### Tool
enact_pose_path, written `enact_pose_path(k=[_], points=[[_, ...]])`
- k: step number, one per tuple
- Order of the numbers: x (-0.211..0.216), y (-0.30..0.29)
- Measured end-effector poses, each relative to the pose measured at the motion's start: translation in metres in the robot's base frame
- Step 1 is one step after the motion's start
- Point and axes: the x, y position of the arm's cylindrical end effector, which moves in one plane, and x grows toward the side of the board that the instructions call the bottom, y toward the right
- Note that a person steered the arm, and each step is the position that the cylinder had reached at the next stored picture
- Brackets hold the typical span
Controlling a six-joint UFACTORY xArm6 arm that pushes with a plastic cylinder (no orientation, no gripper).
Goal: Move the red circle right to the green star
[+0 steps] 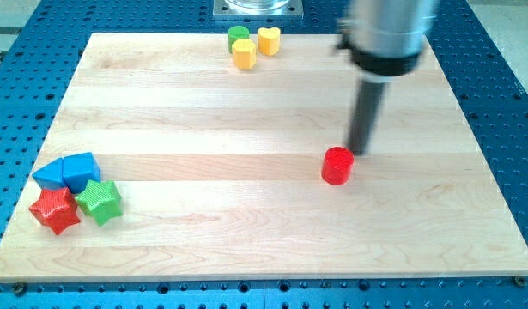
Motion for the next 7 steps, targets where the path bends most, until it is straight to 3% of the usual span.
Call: enact_pose_path(k=[1, 3, 4, 5, 6, 7], points=[[0.022, 0.026], [0.047, -0.167], [0.048, -0.129], [0.068, -0.162], [0.074, -0.246], [0.074, -0.287]])
